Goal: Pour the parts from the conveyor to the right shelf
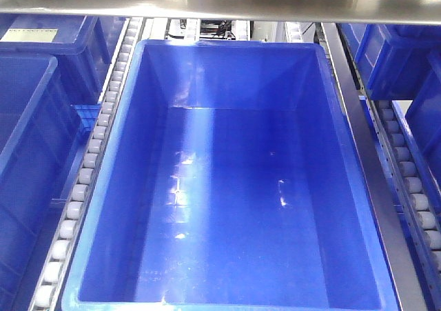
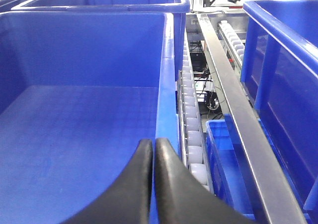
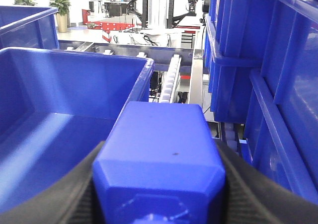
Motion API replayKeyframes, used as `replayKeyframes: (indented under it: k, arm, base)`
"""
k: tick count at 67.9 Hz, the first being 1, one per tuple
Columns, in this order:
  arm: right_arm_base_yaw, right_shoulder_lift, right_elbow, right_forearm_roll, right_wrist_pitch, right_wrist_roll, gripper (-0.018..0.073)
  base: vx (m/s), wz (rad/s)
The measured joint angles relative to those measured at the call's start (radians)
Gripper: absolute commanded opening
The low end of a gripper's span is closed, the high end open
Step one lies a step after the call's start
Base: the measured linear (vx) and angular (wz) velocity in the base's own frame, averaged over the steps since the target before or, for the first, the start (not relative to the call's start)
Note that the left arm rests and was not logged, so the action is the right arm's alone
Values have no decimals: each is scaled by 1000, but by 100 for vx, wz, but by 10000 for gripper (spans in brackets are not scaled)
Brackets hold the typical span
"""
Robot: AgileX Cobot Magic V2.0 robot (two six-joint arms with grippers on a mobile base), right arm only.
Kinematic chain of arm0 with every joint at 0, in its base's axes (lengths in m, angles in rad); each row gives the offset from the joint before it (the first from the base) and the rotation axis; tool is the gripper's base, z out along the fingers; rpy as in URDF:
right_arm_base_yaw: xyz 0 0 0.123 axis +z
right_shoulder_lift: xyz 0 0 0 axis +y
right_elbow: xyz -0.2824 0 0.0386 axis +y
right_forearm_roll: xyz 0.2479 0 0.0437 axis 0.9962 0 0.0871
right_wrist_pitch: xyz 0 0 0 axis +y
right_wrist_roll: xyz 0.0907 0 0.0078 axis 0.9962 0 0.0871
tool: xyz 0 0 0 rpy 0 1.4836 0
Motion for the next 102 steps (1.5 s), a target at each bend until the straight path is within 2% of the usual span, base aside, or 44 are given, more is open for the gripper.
replayKeyframes:
  k: [80,88,102]
  arm:
    - [0,6,0,16,-19,4,-6]
    - [0,76,-12,57,-70,4,-6]
    - [0,339,-122,70,-51,4,-6]
  base:
    - [0,0]
    - [0,0]
    - [0,0]
